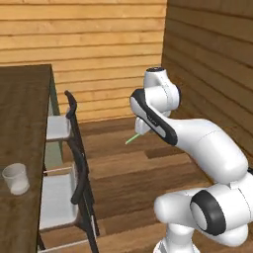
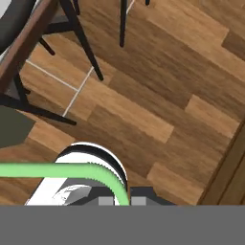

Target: Take a straw from the drawer in front and place it inside the glass cup on the dining counter.

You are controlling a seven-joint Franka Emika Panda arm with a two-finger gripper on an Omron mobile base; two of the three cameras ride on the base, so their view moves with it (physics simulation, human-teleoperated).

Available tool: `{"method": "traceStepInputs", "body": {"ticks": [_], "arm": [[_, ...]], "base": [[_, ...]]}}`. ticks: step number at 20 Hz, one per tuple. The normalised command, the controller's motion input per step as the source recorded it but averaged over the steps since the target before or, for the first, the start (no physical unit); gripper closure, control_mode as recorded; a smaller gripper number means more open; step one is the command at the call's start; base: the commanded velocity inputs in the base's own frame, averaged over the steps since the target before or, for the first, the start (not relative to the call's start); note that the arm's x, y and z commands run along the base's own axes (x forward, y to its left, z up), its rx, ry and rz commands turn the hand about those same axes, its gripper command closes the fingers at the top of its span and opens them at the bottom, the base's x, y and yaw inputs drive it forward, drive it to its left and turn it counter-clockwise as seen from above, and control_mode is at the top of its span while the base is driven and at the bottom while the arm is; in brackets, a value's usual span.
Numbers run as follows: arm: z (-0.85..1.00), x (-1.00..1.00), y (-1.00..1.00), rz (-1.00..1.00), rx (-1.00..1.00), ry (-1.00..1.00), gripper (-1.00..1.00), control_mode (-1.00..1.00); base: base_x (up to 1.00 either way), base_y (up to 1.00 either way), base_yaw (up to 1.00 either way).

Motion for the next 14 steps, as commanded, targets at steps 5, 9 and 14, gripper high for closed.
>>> {"method": "traceStepInputs", "body": {"ticks": [5, 9, 14], "arm": [[0.00, 0.00, 0.00, 0.00, 0.00, 0.00, 1.00, 1.00], [0.00, 0.00, 0.00, 0.00, 0.00, 0.00, 1.00, 1.00], [0.00, 0.00, 0.00, 0.00, 0.00, 0.00, 1.00, 1.00]], "base": [[0.70, -0.16, 0.83], [0.43, -0.22, 0.85], [0.04, -0.37, 0.85]]}}
